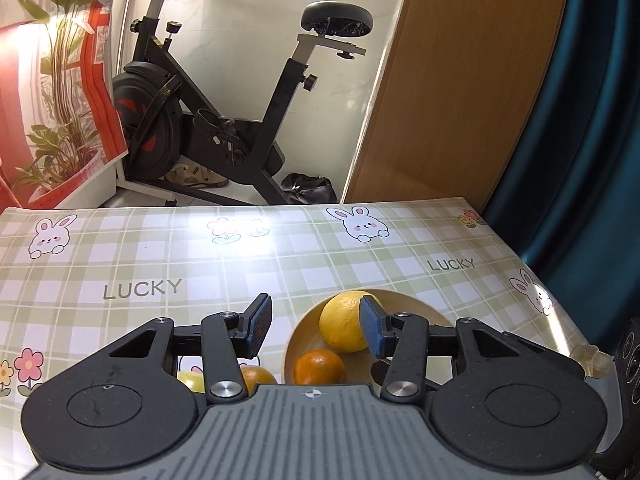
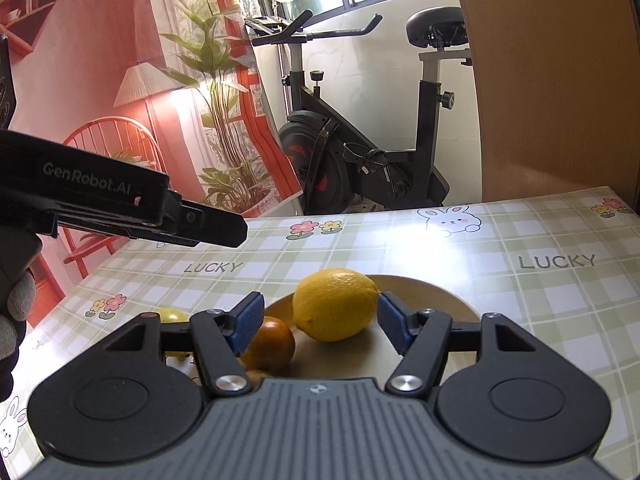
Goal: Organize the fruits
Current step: 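Lower the lemon onto the plate and open both grippers, then move both grippers to the small orange beside the green apple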
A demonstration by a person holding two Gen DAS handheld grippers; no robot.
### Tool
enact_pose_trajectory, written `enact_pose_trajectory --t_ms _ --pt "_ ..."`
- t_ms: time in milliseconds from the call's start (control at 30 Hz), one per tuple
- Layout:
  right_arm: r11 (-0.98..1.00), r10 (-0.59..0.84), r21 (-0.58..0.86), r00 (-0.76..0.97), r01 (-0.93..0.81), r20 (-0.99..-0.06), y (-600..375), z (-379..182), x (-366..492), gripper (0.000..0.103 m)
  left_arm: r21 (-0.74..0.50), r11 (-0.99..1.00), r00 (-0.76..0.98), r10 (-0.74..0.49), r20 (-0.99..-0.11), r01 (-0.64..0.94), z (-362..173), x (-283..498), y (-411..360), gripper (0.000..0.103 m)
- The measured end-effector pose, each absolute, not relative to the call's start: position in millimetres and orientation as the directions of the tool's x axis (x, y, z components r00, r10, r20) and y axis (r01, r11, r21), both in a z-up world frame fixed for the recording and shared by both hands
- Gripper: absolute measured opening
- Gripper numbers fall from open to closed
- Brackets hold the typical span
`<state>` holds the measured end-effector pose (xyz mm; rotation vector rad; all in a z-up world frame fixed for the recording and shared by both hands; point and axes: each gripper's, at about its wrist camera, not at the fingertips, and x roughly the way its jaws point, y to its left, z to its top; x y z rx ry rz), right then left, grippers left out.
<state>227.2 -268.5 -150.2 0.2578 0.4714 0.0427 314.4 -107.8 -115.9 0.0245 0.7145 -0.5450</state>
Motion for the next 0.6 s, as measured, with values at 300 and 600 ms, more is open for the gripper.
enact_pose_trajectory --t_ms 300,600 --pt "0.959 0.177 0.275 0.904 -0.069 -0.39 -230 -153 176 0.053 -0.192 0.886 0.668 -0.447 -0.595 0.422 -110 266 -55 0.05" --pt "0.965 0.231 0.219 0.871 -0.147 -0.434 -197 -167 165 0.039 -0.205 0.908 0.738 -0.417 -0.53 0.366 -116 233 -42 0.05"
